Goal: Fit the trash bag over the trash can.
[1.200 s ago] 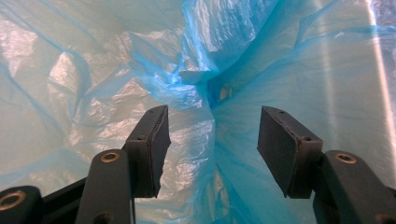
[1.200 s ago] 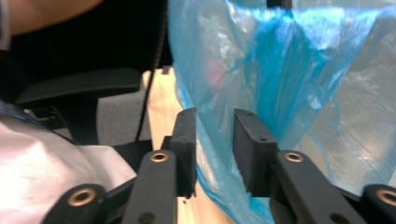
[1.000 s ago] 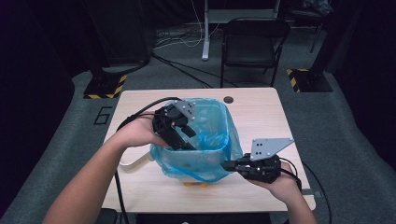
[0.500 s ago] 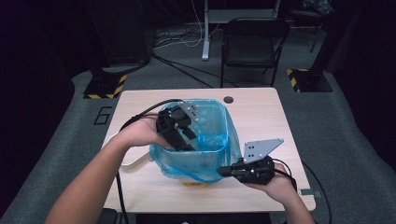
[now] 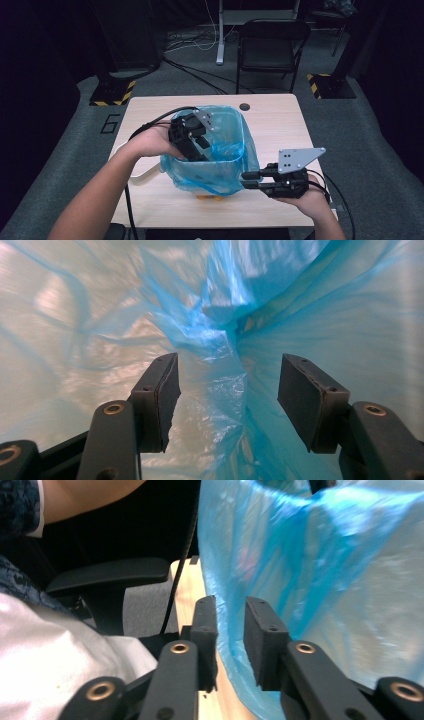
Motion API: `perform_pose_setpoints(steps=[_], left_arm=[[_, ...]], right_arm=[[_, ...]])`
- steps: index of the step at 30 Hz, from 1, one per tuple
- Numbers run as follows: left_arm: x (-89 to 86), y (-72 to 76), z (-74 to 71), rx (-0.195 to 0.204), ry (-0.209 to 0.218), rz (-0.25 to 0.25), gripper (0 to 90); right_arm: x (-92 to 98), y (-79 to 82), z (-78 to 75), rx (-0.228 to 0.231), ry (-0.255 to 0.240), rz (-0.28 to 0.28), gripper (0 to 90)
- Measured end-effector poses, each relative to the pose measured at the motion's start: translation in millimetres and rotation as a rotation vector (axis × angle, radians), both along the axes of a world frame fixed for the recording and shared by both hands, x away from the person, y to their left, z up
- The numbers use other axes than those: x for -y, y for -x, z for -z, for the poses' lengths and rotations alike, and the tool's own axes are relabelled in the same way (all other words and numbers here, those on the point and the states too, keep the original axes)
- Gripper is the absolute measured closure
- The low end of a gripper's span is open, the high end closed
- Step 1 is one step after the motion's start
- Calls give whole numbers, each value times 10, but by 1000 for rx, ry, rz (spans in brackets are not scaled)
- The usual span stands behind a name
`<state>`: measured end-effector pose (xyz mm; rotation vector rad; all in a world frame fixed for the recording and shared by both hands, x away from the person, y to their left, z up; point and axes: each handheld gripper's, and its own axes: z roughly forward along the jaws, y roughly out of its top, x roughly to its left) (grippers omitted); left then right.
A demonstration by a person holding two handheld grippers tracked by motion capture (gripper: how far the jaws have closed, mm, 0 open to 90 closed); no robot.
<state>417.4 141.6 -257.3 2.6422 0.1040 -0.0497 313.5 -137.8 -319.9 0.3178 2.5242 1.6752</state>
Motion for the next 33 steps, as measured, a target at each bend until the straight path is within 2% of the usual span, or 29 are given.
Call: perform_pose_setpoints(steps=[5, 9, 12, 17, 22, 28, 33], left_arm=[[-203, 52, -258, 42, 98, -49, 412], [-409, 120, -375, 67, 157, -81, 411], [-563, 162, -391, 78, 193, -101, 413], [-763, 199, -383, 96, 229, -137, 419], [-942, 241, -378, 88, 274, -173, 424], [-1040, 269, -375, 90, 294, -193, 435], [-1094, 266, -330, 94, 319, -214, 442]], right_arm=[[118, -30, -21, -2, -25, 43, 698], [167, -40, -26, 6, -28, 76, 676], [185, -42, -29, 13, -39, 101, 665], [190, -45, -48, 31, -55, 108, 652], [195, -46, -84, 46, -62, 113, 639], [194, -85, -181, 59, -103, 111, 636], [130, -135, -282, 70, -108, 98, 618]])
